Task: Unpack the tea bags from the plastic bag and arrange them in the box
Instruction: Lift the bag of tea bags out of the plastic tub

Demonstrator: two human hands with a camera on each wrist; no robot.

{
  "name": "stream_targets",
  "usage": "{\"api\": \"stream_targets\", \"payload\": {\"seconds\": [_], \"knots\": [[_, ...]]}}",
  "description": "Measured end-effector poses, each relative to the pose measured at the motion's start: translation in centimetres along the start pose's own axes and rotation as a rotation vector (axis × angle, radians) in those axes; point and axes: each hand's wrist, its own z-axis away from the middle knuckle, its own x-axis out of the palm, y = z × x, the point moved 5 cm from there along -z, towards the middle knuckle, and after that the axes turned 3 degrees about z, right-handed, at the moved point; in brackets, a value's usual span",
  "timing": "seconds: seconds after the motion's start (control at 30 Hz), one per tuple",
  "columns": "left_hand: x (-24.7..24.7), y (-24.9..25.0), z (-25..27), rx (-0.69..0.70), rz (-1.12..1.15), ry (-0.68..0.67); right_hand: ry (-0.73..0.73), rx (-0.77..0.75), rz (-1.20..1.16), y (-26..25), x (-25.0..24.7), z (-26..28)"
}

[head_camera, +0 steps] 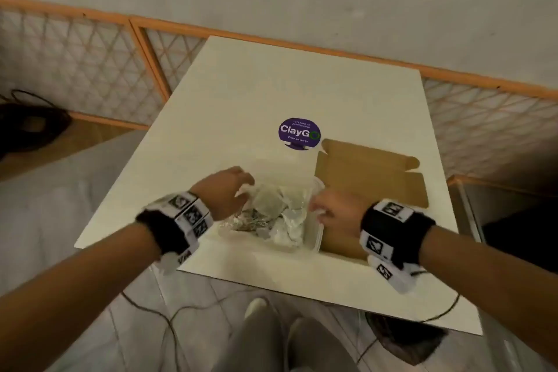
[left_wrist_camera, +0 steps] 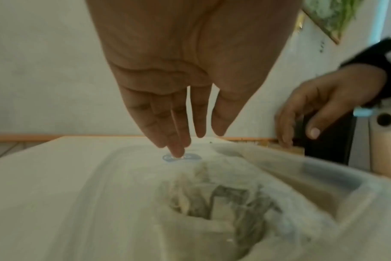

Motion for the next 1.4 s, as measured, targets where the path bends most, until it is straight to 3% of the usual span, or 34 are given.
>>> {"api": "stream_targets", "payload": {"seconds": [0.23,0.6,0.73,0.83,1.0,1.1,1.17,1.23,1.33,1.4], "knots": [[3.9,-2.9,-2.5,-0.079,-0.266,-0.156,0.130,-0.016,0.212,-0.6,3.4,-4.7],[4.6,-3.0,-2.0,-0.110,-0.447,0.115,0.286,0.108,0.308,-1.0,4.6,-6.2],[4.1,-1.8,-0.1,-0.014,-0.226,0.233,0.418,-0.006,0.013,-1.6,4.5,-4.3],[2.9,-0.7,1.0,0.086,-0.017,0.408,0.422,0.006,-0.196,-1.6,4.7,-3.2],[2.7,0.9,2.5,0.252,0.263,0.615,0.497,0.061,-0.215,-1.9,4.5,-3.3],[3.8,0.3,3.0,0.237,0.342,0.690,0.588,0.109,-0.244,-1.5,4.1,-2.5],[4.4,-0.3,3.1,0.115,0.497,0.684,0.687,0.102,-0.257,-1.7,4.0,-1.9],[5.3,0.3,3.1,0.003,0.718,0.555,0.792,0.090,-0.272,-2.1,4.0,-1.4],[6.8,2.8,3.1,-0.044,1.171,0.344,0.874,0.061,-0.279,-2.8,4.5,-1.5],[7.1,3.5,2.5,-0.037,1.321,0.387,0.879,-0.024,-0.336,-3.6,5.3,-1.7]]}}
